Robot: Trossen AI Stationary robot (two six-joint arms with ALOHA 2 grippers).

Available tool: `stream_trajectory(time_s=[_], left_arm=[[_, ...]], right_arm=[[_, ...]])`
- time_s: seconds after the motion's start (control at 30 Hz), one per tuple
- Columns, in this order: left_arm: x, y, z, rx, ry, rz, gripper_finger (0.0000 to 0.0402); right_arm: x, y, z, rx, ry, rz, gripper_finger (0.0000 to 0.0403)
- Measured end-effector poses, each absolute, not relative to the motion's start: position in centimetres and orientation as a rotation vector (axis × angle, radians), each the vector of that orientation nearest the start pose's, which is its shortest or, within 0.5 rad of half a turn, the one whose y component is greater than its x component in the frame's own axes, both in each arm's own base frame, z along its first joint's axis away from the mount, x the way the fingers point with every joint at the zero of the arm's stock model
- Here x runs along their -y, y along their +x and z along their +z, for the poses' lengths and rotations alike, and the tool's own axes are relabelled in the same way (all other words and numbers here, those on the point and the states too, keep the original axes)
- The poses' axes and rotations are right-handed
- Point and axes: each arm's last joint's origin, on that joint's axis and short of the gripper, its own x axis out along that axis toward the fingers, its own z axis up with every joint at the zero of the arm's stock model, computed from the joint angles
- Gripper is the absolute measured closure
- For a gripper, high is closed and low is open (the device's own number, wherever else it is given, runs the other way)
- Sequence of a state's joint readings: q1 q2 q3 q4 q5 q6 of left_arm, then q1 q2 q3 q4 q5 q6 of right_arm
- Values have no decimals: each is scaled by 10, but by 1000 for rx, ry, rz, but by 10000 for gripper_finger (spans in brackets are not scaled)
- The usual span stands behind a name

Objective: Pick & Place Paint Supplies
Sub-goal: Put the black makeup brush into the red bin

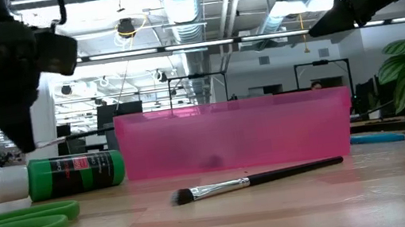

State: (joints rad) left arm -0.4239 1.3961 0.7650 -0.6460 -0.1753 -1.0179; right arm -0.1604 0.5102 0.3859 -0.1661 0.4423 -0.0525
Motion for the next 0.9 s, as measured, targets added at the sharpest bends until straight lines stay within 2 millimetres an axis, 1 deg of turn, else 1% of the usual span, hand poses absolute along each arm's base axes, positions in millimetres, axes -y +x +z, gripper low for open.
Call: stream_trajectory(time_s=[0.23, 0.37, 0.5, 0.9], left_arm=[[72, 215, 195, -1080, -468, 393, 401], [59, 213, 209, -1018, -433, 379, 401], [43, 214, 217, -973, -394, 370, 401], [3, 226, 228, -869, -246, 323, 401]], right_arm=[[33, 127, 235, -309, -92, -590, 305], [33, 127, 234, -310, -93, -590, 305], [33, 126, 234, -315, -100, -589, 305], [34, 120, 238, -282, -110, -611, 305]])
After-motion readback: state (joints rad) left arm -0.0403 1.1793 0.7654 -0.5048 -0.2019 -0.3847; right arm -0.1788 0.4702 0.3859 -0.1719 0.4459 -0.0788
